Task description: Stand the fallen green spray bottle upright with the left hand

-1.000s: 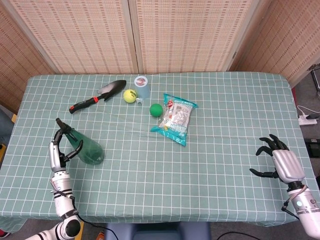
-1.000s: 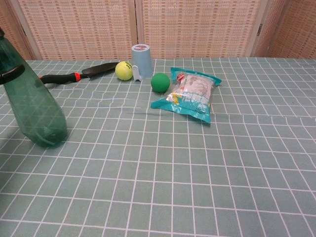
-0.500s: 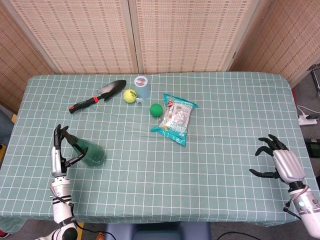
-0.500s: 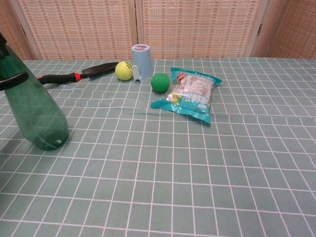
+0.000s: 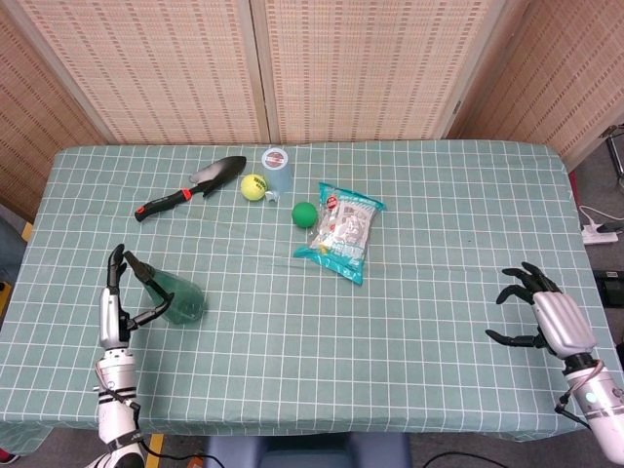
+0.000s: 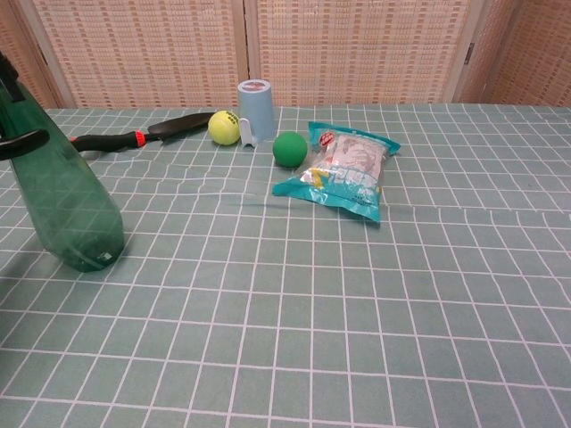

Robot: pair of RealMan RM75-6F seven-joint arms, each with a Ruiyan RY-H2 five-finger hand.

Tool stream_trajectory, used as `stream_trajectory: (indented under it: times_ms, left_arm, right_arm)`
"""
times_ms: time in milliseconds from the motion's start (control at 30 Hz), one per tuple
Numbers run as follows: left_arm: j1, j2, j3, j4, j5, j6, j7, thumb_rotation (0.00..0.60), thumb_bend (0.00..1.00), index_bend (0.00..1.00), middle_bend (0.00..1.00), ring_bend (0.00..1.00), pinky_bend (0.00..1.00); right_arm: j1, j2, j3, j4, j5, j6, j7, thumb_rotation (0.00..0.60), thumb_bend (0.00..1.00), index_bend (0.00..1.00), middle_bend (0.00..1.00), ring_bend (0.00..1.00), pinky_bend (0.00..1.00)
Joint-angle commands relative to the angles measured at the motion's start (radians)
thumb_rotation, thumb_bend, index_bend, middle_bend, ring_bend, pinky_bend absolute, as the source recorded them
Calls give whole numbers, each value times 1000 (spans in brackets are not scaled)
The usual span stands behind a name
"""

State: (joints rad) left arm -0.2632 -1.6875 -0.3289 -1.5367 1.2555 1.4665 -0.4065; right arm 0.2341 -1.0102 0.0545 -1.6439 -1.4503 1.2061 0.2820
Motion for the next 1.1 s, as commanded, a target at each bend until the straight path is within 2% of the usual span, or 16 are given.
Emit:
stream_trajectory:
  times_ms: [33,267,367,467,533,633,667,733,800,900,967,1033,1100]
  left_arm:
    - [18,28,6,-52,17,28,26,600,88,0,0,0,74]
    - [73,119,23,-187,16,73,95,600,84,0,0,0,74]
    - [100,163,44,-227,14,79,119,600,85,0,0,0,78]
    - [126,229,93,-267,13,51,154,600,119,0,0,0,80]
    - [145,292,136,-296,11,22,184,600,188,0,0,0,84]
    - [168,397,183,-359,-23,-27,225,600,371,1,20,0,99]
    - [170,434,189,-382,-41,-44,242,600,432,25,53,18,113]
    - [163,526,207,-423,-51,-95,280,600,487,117,144,89,157]
    - [137,629,246,-386,24,-148,368,600,520,215,230,169,254]
    - [113,715,274,-285,78,-167,531,600,521,335,311,260,358]
    - [108,719,281,-222,100,-170,536,600,504,388,340,297,379]
    - [111,672,279,-111,149,-134,482,600,477,381,339,297,387]
    - [113,625,287,-24,190,-115,424,600,452,343,321,263,343]
  right_arm:
    - [5,8,-2,-4,-9,-8,28,600,55,454,152,0,163]
    - [24,19,-12,-6,-53,-23,76,600,56,454,153,5,164]
    - [25,23,-16,-5,-74,-14,96,600,55,454,153,5,164]
    - [22,26,-22,0,-92,1,117,600,55,454,153,5,164]
    - [18,29,-24,4,-102,14,130,600,55,454,153,5,164]
    - [14,32,-30,10,-114,28,144,600,55,454,153,5,165]
    - [13,34,-32,11,-118,31,147,600,55,454,153,5,165]
    - [12,37,-37,14,-127,34,153,600,55,455,153,5,165]
    - [12,40,-42,14,-134,39,159,600,55,460,153,6,165]
    - [10,40,-43,12,-135,45,164,600,55,466,153,6,166]
    - [11,39,-45,9,-134,43,160,600,56,467,153,5,166]
    - [13,37,-46,6,-129,38,151,600,56,467,153,5,167]
    - [12,31,-43,8,-120,40,132,600,56,467,153,5,167]
